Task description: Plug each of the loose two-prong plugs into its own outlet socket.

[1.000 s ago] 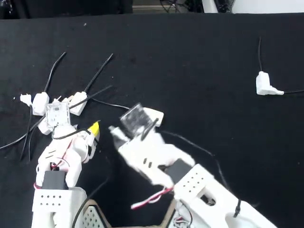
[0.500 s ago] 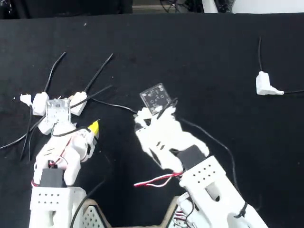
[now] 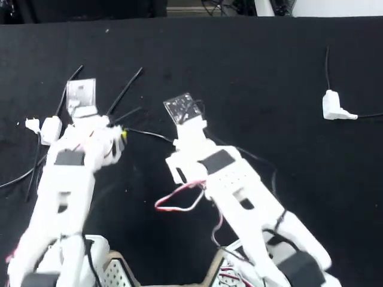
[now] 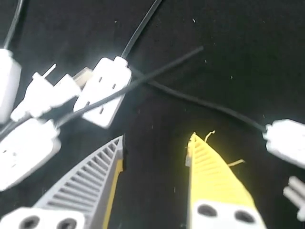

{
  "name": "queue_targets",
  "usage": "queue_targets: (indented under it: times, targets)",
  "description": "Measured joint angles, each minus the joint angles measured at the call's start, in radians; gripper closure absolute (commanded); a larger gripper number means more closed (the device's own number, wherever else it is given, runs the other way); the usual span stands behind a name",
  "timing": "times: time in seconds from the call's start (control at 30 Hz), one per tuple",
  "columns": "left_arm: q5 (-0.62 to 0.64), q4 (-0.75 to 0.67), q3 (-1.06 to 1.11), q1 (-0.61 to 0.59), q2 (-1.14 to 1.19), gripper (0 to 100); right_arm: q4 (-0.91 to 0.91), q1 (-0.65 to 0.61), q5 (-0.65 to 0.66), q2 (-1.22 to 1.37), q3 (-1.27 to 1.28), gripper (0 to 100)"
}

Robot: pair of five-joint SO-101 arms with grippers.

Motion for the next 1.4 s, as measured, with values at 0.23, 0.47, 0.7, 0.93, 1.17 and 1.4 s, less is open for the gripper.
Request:
queue_targets:
  times: [0.23, 0.47, 0.7, 0.93, 1.17, 1.4]
  targets:
    - [0.000, -0.031, -0.239, 0.074, 0.370, 78, 0.040, 0.077, -0.002, 0.117, -0.081, 98.8]
    - [0.000, -0.031, -0.423, 0.118, 0.646, 78, 0.041, 0.121, -0.002, 0.132, -0.094, 98.8]
    - [0.034, -0.066, -0.494, 0.118, 0.743, 78, 0.041, 0.121, -0.002, 0.132, -0.094, 98.8]
    - [0.078, -0.212, -0.446, 0.123, 0.746, 78, 0.041, 0.121, -0.002, 0.133, -0.094, 98.8]
    - [0.078, -0.258, -0.430, 0.123, 0.755, 78, 0.018, 0.121, -0.002, 0.133, -0.094, 98.8]
    - [0.080, -0.258, -0.410, 0.123, 0.755, 78, 0.018, 0.121, -0.002, 0.133, -0.095, 98.8]
